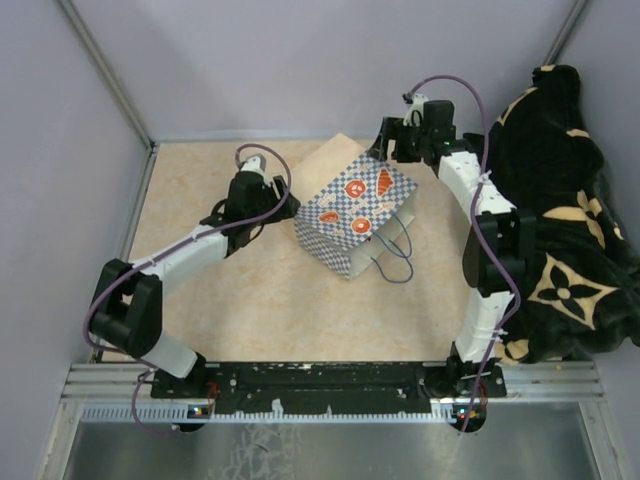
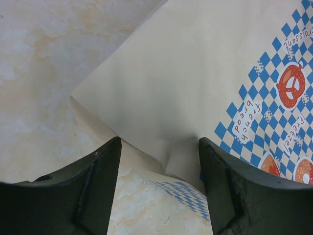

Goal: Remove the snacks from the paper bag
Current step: Adjust the paper bag at the center of the board.

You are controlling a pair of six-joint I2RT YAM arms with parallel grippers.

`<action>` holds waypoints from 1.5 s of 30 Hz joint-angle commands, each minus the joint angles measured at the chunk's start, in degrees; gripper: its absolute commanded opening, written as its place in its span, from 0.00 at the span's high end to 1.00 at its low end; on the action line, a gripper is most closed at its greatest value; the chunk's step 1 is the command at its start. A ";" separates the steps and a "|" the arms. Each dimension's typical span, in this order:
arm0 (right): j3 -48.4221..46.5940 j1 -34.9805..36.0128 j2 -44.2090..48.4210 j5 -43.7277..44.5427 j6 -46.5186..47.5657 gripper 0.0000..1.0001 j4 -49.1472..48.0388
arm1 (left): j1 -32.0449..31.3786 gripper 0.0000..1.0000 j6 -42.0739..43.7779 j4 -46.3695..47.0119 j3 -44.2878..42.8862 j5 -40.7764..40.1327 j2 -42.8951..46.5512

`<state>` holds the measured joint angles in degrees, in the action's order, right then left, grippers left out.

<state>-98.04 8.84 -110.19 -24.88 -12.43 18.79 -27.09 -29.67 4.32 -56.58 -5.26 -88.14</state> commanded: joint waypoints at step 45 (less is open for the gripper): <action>39.48 -6.25 30.45 7.32 -8.62 0.77 -19.58 | -1.41 0.40 16.83 0.97 -45.85 21.41 -34.11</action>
<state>-59.05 3.68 -82.87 -18.22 -19.97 3.68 -26.44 -13.39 1.21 -94.98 8.64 -118.89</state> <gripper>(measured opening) 0.240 0.602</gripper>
